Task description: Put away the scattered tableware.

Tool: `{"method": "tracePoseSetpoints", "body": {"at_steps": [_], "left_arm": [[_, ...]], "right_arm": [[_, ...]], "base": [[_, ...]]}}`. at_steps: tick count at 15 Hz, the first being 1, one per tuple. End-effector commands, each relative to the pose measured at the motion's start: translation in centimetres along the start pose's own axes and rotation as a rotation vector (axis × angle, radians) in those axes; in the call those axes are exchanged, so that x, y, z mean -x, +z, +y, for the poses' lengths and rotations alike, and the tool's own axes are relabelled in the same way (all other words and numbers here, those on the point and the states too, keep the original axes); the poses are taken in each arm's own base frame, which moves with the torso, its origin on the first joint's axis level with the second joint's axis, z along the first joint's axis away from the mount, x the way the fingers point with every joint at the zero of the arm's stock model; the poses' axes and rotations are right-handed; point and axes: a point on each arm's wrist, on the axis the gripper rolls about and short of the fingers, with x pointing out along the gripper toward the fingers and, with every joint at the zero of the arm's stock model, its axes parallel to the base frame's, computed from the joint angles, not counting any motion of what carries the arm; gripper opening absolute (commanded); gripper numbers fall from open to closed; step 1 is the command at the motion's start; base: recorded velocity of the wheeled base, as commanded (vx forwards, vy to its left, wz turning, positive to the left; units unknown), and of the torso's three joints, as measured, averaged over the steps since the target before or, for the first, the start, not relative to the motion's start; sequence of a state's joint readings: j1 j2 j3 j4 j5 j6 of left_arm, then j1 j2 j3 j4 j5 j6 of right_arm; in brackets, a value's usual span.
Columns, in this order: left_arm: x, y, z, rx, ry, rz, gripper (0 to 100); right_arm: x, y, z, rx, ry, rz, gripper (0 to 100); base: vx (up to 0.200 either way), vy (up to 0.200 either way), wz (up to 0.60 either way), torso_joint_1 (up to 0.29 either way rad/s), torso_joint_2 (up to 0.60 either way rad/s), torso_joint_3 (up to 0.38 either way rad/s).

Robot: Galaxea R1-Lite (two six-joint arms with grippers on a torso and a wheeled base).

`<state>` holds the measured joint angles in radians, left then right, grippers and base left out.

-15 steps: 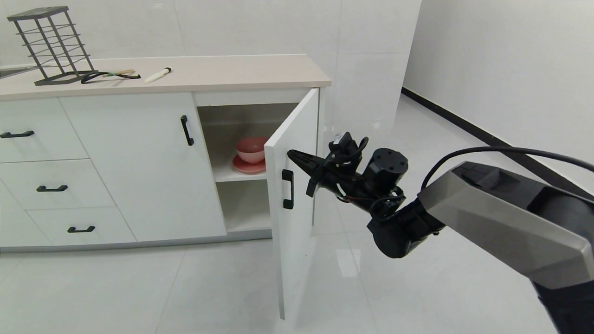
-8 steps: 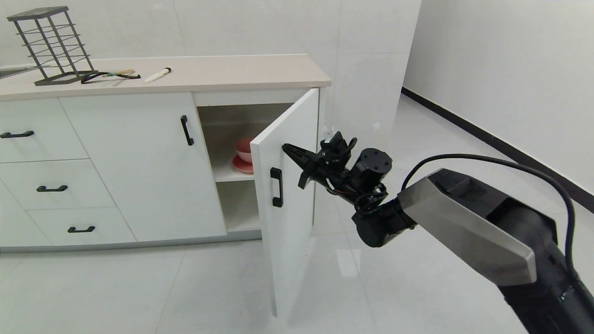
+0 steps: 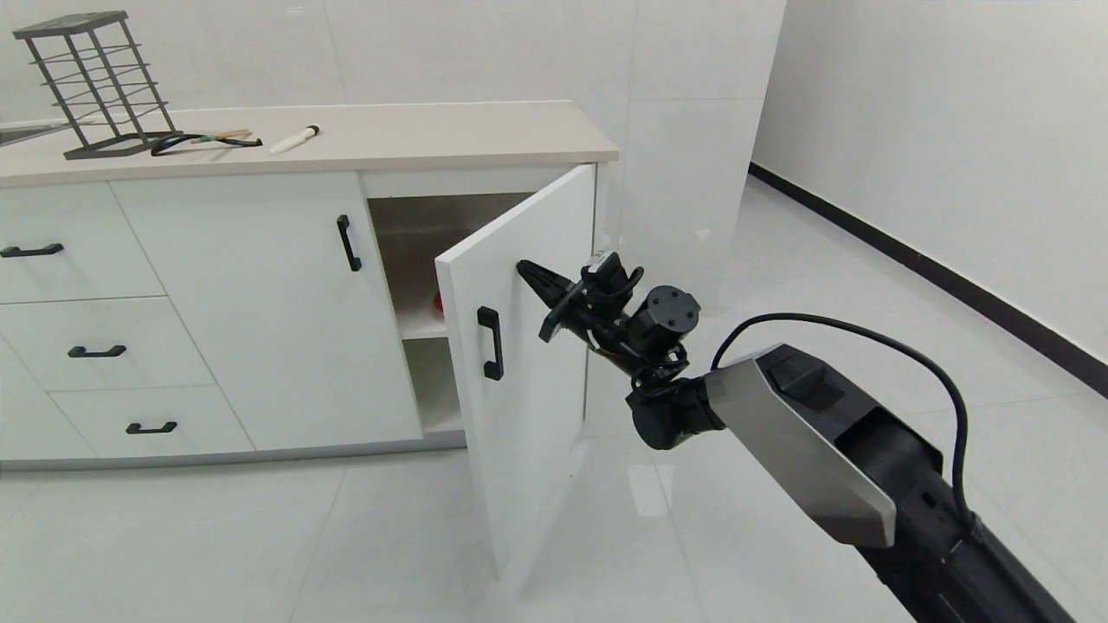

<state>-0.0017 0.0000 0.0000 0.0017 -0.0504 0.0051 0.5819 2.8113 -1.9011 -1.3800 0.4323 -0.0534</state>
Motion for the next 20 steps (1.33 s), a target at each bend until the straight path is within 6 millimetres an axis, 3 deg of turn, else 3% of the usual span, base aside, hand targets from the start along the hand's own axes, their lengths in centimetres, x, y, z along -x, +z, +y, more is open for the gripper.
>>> {"method": "tracePoseSetpoints", "body": {"at_steps": [1, 4, 7, 8, 9, 10, 11, 12, 13, 14, 17, 19, 20], "left_arm": [[0.0, 0.0, 0.0, -0.001, 0.0, 0.0, 100], [0.0, 0.0, 0.0, -0.001, 0.0, 0.0, 100], [0.0, 0.0, 0.0, -0.001, 0.0, 0.0, 100], [0.0, 0.0, 0.0, -0.001, 0.0, 0.0, 100], [0.0, 0.0, 0.0, -0.001, 0.0, 0.0, 100], [0.0, 0.0, 0.0, -0.001, 0.0, 0.0, 100], [0.0, 0.0, 0.0, -0.001, 0.0, 0.0, 100], [0.0, 0.0, 0.0, -0.001, 0.0, 0.0, 100], [0.0, 0.0, 0.0, -0.001, 0.0, 0.001, 100], [0.0, 0.0, 0.0, 0.0, 0.0, 0.0, 100], [0.0, 0.0, 0.0, 0.001, 0.001, 0.001, 100], [0.0, 0.0, 0.0, 0.0, 0.0, 0.0, 100], [0.0, 0.0, 0.0, 0.0, 0.0, 0.0, 100]], "right_arm": [[0.6, -3.6, 0.7, -0.019, 0.003, 0.042, 0], [0.4, -4.4, 2.1, -0.038, 0.028, 0.057, 0], [-0.1, -3.4, 2.3, -0.03, 0.036, 0.028, 0], [-0.5, -2.4, 1.8, -0.019, 0.032, 0.01, 0], [-1.0, 0.5, 0.0, 0.018, 0.008, -0.046, 0], [-1.1, 1.7, -0.6, 0.03, 0.001, -0.061, 0], [-0.4, 5.3, -1.9, 0.046, -0.021, -0.064, 0], [-0.4, 5.3, -1.9, 0.046, -0.021, -0.064, 0], [2.8, 10.1, -2.1, 0.038, -0.035, -0.019, 0], [5.3, 13.6, -1.4, 0.025, -0.035, 0.017, 0], [14.3, 22.2, 2.1, -0.026, -0.037, 0.144, 0], [20.2, 27.5, 4.7, -0.007, -0.062, 0.139, 0], [22.3, 29.2, 5.7, 0.008, -0.075, 0.125, 0]], "base": [[0.0, 0.0, 0.0, 0.0, 0.0, 0.0], [0.0, 0.0, 0.0, 0.0, 0.0, 0.0], [0.0, 0.0, 0.0, 0.0, 0.0, 0.0], [0.0, 0.0, 0.0, 0.0, 0.0, 0.0], [0.0, 0.0, 0.0, 0.0, 0.0, 0.0], [0.0, 0.0, 0.0, 0.0, 0.0, 0.0], [0.0, 0.0, 0.0, 0.0, 0.0, 0.0], [0.0, 0.0, 0.0, 0.0, 0.0, 0.0], [0.0, 0.0, 0.0, 0.0, 0.0, 0.0], [0.0, 0.2, 0.0, 0.007, 0.0, -0.007], [0.0, 0.2, 0.0, 0.004, 0.0, 0.001], [0.0, 0.2, 0.0, 0.002, 0.0, 0.0], [0.0, 0.2, 0.0, -0.007, -0.01, 0.007]]}}
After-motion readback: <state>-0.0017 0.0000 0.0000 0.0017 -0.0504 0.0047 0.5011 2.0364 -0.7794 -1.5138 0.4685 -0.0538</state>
